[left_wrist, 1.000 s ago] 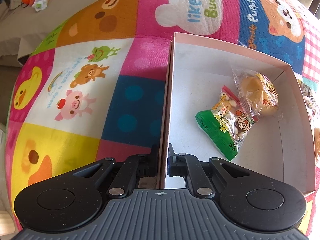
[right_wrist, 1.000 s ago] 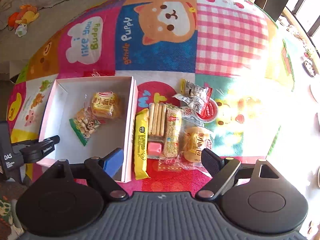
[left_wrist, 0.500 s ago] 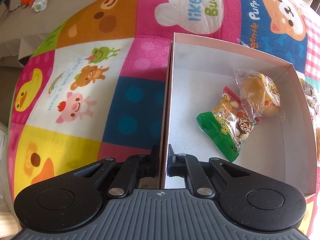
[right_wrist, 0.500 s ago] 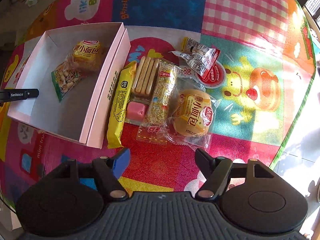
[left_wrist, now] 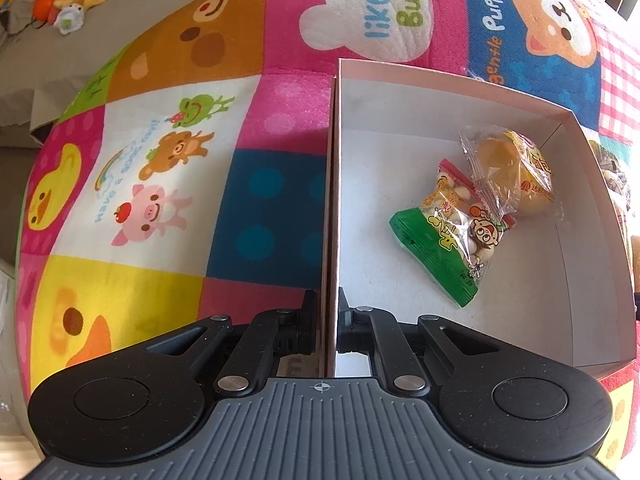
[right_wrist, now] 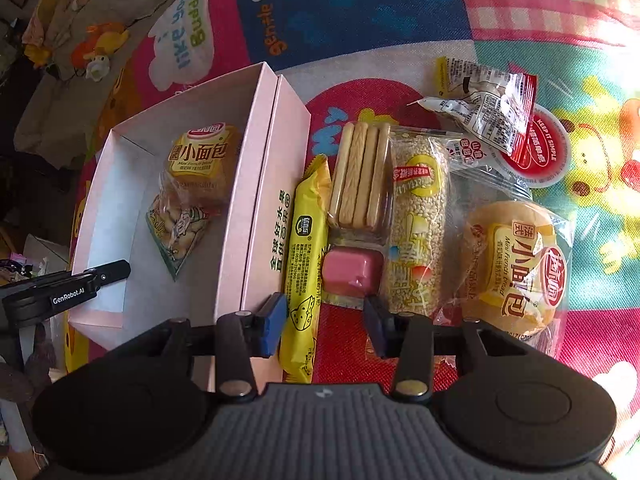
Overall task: Organize objects
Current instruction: 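Grasp the rice-cracker stick pack with the right gripper, then lower the rice-cracker stick into the pink box and open the right gripper, then grasp the yellow stick snack with the right gripper, then place the yellow stick snack into the pink box and release it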
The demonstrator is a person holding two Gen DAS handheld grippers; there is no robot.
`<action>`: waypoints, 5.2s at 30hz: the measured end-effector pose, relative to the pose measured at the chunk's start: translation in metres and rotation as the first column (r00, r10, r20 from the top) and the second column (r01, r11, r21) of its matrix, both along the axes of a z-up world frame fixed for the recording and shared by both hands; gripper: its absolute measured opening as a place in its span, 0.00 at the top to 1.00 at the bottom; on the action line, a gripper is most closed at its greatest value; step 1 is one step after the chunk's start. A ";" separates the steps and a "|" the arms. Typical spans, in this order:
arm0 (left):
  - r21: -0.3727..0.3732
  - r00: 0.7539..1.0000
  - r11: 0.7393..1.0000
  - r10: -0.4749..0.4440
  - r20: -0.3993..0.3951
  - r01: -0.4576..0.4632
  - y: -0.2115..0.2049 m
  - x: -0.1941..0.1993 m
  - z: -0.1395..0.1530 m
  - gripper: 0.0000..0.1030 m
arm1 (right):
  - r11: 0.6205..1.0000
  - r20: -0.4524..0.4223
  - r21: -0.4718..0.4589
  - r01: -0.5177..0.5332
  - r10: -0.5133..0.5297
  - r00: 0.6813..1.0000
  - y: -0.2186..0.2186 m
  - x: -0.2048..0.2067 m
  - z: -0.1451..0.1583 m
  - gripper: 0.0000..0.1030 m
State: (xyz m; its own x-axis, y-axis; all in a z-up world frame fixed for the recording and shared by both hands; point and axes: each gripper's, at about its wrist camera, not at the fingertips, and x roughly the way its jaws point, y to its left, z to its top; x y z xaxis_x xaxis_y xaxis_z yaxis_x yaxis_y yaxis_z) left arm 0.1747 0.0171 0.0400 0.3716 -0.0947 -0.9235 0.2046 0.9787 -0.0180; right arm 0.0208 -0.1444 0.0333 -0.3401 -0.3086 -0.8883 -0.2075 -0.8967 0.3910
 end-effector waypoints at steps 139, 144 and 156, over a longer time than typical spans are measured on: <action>-0.039 0.999 0.999 -0.038 -0.005 0.038 0.002 0.001 -0.001 0.90 | 0.926 0.065 0.264 -0.271 0.263 0.963 -0.057 0.050 0.017 0.79; -0.049 0.999 0.998 -0.034 -0.009 0.033 0.003 0.002 -0.001 0.90 | 0.952 0.119 0.156 -0.265 0.248 0.961 -0.059 0.089 0.042 0.79; -0.069 0.999 0.997 -0.043 -0.006 0.042 0.008 0.002 -0.003 0.90 | 0.973 0.146 -0.102 -0.207 0.220 0.964 -0.088 0.103 0.124 0.79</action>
State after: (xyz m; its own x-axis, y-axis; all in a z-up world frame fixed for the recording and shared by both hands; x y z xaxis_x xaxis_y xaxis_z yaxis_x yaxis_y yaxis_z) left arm 0.1763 0.0251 0.0375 0.3594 -0.1734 -0.9169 0.2457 0.9655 -0.0863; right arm 0.1238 -0.2320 0.1578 -0.1178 -0.4357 -0.8923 -0.0795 -0.8916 0.4458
